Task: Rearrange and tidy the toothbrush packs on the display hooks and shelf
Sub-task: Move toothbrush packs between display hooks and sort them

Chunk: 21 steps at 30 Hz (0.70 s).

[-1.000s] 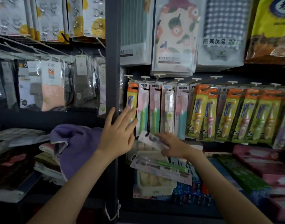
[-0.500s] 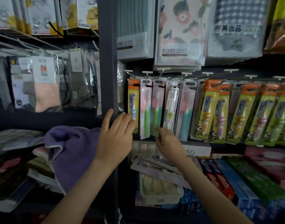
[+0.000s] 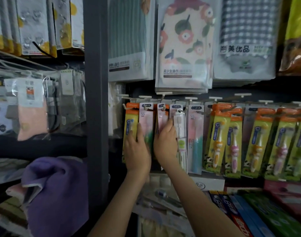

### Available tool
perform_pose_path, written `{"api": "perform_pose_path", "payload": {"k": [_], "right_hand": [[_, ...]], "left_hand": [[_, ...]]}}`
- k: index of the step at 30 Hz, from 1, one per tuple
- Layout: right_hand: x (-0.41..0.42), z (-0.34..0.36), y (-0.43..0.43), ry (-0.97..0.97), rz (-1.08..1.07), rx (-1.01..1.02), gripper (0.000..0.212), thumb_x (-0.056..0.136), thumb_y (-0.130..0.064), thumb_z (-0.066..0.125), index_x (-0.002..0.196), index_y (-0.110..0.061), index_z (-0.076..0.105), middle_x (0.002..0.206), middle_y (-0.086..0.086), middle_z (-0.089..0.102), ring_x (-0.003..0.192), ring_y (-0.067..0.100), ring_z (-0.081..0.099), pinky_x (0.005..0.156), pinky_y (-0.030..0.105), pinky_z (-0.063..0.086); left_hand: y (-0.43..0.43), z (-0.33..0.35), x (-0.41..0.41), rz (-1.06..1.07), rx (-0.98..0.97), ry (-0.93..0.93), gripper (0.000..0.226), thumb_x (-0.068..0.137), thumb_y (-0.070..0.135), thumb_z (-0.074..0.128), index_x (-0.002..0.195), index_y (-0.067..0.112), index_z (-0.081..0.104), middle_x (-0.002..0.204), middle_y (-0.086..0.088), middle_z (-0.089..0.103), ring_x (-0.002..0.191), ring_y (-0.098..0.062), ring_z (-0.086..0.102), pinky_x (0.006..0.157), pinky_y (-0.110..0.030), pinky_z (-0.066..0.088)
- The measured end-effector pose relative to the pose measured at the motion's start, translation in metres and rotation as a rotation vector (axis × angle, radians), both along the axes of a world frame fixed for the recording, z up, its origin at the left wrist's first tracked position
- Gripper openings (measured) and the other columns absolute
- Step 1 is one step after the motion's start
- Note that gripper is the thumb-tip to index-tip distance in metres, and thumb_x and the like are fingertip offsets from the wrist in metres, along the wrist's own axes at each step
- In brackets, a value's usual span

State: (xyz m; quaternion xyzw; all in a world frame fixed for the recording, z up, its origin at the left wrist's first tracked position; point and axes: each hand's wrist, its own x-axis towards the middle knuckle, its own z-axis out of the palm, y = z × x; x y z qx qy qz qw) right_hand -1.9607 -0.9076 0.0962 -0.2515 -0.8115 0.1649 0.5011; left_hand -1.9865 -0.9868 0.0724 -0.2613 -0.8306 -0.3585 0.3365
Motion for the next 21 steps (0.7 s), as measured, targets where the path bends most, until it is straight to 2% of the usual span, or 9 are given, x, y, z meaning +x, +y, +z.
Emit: {"api": "perform_pose_path", "payload": {"k": [2,4,7,12,13,16,19,21], "right_hand": [[0.007,0.003,0.000,0.049,0.095,-0.050,0.064,0.091,-0.009,0.054,0.144,-0.003,0.018,0.128,0.014,0.046,0.114,0.028,0.050,0.083,0.035,0.049],[0.016,0.007,0.000,0.054,0.180,-0.097,0.067,0.084,-0.011,0.065,0.138,-0.004,0.025,0.124,0.013,0.046,0.111,0.028,0.050,0.085,0.037,0.049],[0.025,0.016,0.002,0.047,0.222,-0.147,0.068,0.076,-0.014,0.073,0.129,-0.005,0.031,0.122,0.014,0.047,0.112,0.030,0.048,0.087,0.039,0.047],[0.033,0.030,0.003,0.008,0.299,-0.186,0.079,0.068,-0.007,0.067,0.135,-0.007,0.026,0.100,0.010,0.056,0.099,0.034,0.056,0.075,0.047,0.053],[0.035,0.030,0.003,-0.011,0.286,-0.143,0.079,0.069,-0.005,0.065,0.137,-0.006,0.026,0.105,0.011,0.056,0.102,0.032,0.053,0.079,0.047,0.052],[0.043,0.027,0.009,-0.096,0.166,0.069,0.076,0.074,-0.007,0.066,0.140,-0.008,0.028,0.125,0.009,0.050,0.111,0.029,0.043,0.092,0.038,0.040],[0.052,0.022,0.017,-0.115,0.081,0.171,0.070,0.079,-0.016,0.066,0.140,-0.014,0.031,0.133,0.003,0.048,0.107,0.029,0.041,0.089,0.035,0.030],[0.061,0.022,0.015,-0.105,0.084,0.198,0.062,0.081,-0.014,0.061,0.137,-0.016,0.035,0.132,0.001,0.048,0.105,0.029,0.038,0.087,0.037,0.028]], "left_hand": [[0.005,0.004,-0.005,0.010,0.040,0.002,0.071,0.094,0.027,0.054,0.150,0.011,0.013,0.148,-0.018,0.029,0.130,-0.034,0.036,0.099,-0.042,0.039],[0.009,0.010,-0.005,0.022,0.053,-0.022,0.075,0.093,0.036,0.055,0.149,0.007,0.013,0.145,-0.017,0.033,0.128,-0.031,0.038,0.098,-0.039,0.039],[0.015,0.016,-0.002,0.026,0.047,-0.027,0.069,0.092,0.032,0.055,0.144,0.001,0.022,0.139,-0.018,0.041,0.122,-0.031,0.043,0.094,-0.037,0.040],[0.016,0.020,0.003,-0.029,0.064,-0.079,0.072,0.090,0.029,0.057,0.143,-0.002,0.020,0.145,-0.021,0.034,0.129,-0.033,0.039,0.102,-0.038,0.035],[0.017,0.020,0.002,-0.047,0.072,-0.101,0.073,0.088,0.027,0.061,0.142,-0.001,0.021,0.143,-0.021,0.037,0.127,-0.034,0.042,0.100,-0.040,0.038],[0.015,0.022,-0.002,-0.089,0.147,-0.218,0.070,0.083,0.026,0.068,0.136,0.001,0.030,0.128,-0.017,0.051,0.111,-0.033,0.054,0.082,-0.042,0.048],[0.008,0.022,0.001,-0.119,0.226,-0.243,0.068,0.084,0.017,0.067,0.138,0.001,0.030,0.125,-0.016,0.051,0.112,-0.033,0.054,0.083,-0.042,0.048],[0.002,0.024,0.006,-0.132,0.291,-0.249,0.064,0.085,0.016,0.067,0.135,0.000,0.032,0.125,-0.016,0.049,0.110,-0.033,0.055,0.076,-0.037,0.047]]}}
